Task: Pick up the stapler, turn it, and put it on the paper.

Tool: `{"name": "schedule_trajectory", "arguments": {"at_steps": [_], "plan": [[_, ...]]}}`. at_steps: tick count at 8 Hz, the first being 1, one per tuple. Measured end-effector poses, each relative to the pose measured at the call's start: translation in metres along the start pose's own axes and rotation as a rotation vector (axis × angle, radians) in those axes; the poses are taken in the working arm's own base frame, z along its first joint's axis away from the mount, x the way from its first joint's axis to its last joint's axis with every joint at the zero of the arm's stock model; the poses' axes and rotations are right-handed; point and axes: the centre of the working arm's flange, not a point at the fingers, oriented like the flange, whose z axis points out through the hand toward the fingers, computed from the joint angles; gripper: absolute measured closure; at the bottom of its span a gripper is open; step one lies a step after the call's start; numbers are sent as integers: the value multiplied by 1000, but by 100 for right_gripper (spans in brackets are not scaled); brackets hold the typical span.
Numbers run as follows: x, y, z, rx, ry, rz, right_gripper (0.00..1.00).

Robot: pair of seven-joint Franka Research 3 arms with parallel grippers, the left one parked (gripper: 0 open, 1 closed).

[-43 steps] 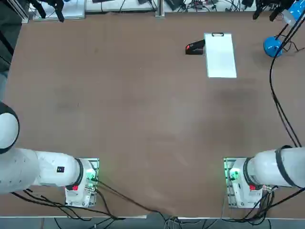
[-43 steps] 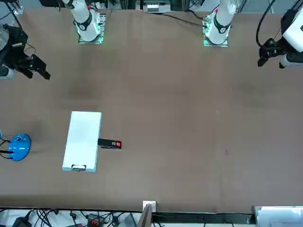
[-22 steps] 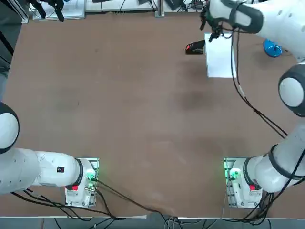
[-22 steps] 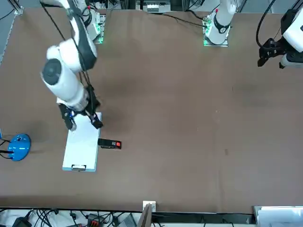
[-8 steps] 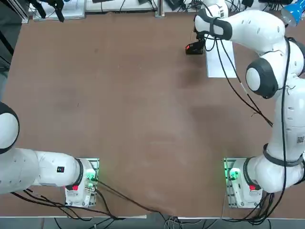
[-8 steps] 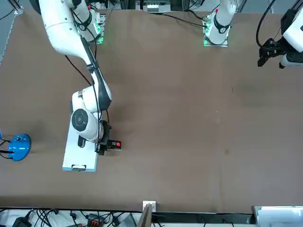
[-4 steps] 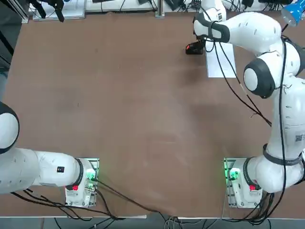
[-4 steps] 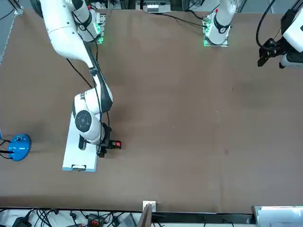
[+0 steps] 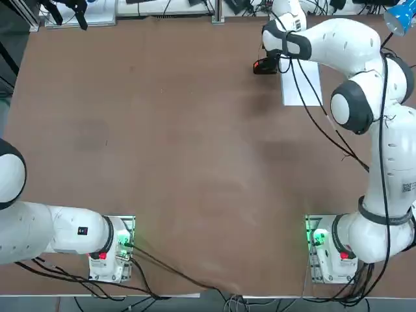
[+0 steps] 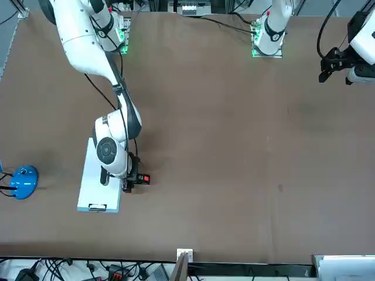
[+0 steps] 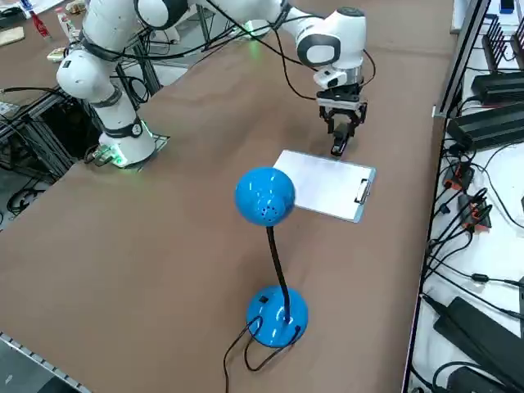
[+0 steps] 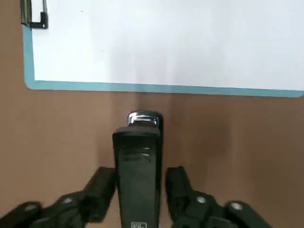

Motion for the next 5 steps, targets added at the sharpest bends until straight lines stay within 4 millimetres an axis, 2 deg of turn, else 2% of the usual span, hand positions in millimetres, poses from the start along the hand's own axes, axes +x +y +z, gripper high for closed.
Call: {"name": "schedule_trajectory", "arguments": {"at_steps": [1, 2, 3, 5], "plan": [[-1, -1, -5, -1, 4, -33, 59], [-3, -1, -17, -8, 8, -103, 59], [-3, -2, -41, -9, 9, -185, 59], [15, 0, -101, -30, 12, -369, 59]]}}
